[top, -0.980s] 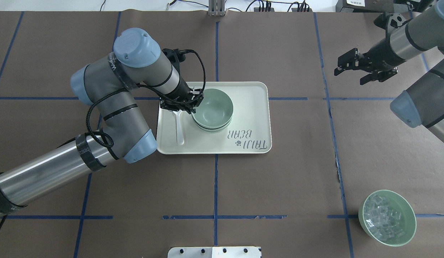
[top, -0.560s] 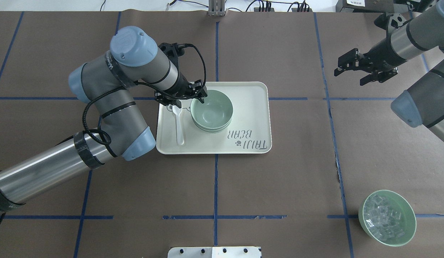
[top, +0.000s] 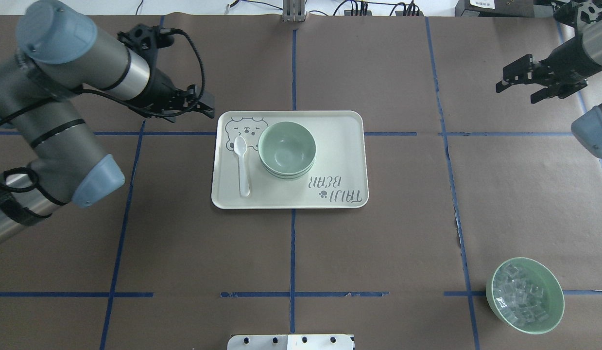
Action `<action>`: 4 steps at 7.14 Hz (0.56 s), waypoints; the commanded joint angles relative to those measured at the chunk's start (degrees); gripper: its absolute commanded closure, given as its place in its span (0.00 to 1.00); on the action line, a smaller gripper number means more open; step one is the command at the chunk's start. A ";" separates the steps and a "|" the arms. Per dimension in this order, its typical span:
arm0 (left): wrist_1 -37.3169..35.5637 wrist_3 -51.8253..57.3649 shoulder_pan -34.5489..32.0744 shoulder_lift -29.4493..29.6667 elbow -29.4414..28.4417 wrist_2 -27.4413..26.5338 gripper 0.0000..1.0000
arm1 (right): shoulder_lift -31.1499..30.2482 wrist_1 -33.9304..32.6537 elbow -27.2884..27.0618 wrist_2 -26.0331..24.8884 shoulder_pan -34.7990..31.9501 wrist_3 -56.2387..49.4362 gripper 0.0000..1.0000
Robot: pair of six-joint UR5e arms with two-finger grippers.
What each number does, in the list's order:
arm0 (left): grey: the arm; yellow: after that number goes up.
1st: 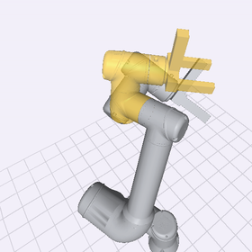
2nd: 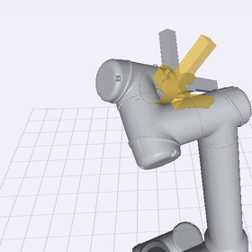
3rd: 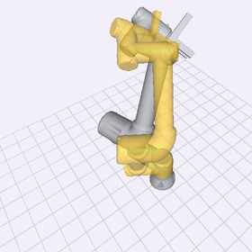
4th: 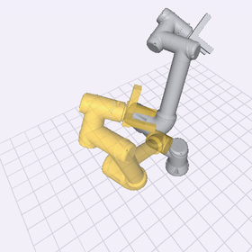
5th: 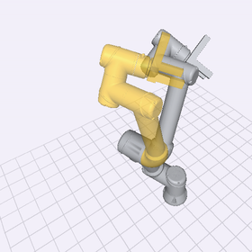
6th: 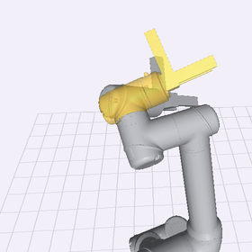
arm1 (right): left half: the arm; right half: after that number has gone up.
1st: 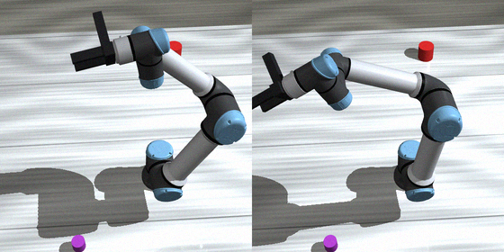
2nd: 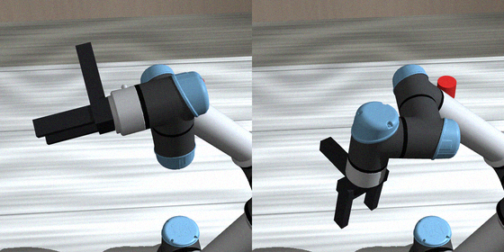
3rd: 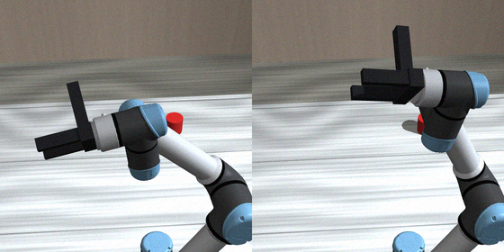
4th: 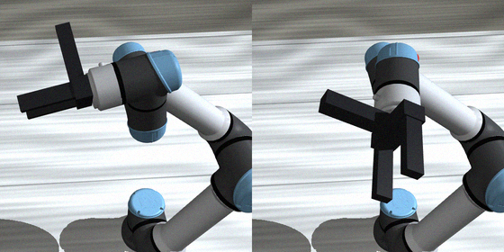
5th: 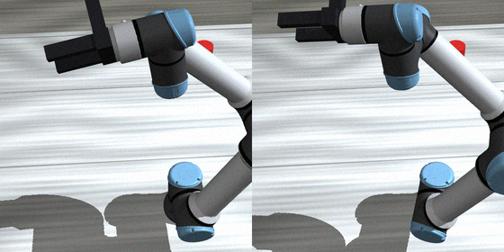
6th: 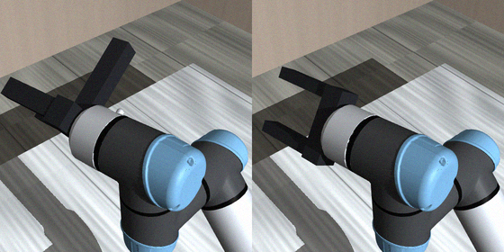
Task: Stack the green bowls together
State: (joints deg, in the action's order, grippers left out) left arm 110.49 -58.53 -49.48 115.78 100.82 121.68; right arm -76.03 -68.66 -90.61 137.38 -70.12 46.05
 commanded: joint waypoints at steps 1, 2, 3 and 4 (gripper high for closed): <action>0.08 23.69 -9.70 -14.73 5.95 0.32 0.00 | -0.61 -11.78 3.31 0.08 -7.98 -25.27 0.00; -0.01 34.87 -16.11 -20.71 6.06 0.32 0.00 | -0.61 -17.76 4.37 -0.53 -11.93 -35.49 0.00; -0.19 49.16 -23.83 -24.86 5.10 0.93 0.00 | -0.44 -21.39 5.86 -0.80 -14.67 -43.25 0.00; -3.15 61.40 -32.09 -25.86 2.48 3.63 0.00 | -0.69 -21.86 7.10 -2.02 -16.09 -47.16 0.00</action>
State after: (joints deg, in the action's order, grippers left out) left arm 109.76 -13.91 -71.25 93.34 105.54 122.95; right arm -76.59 -87.70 -85.26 136.51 -83.35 6.85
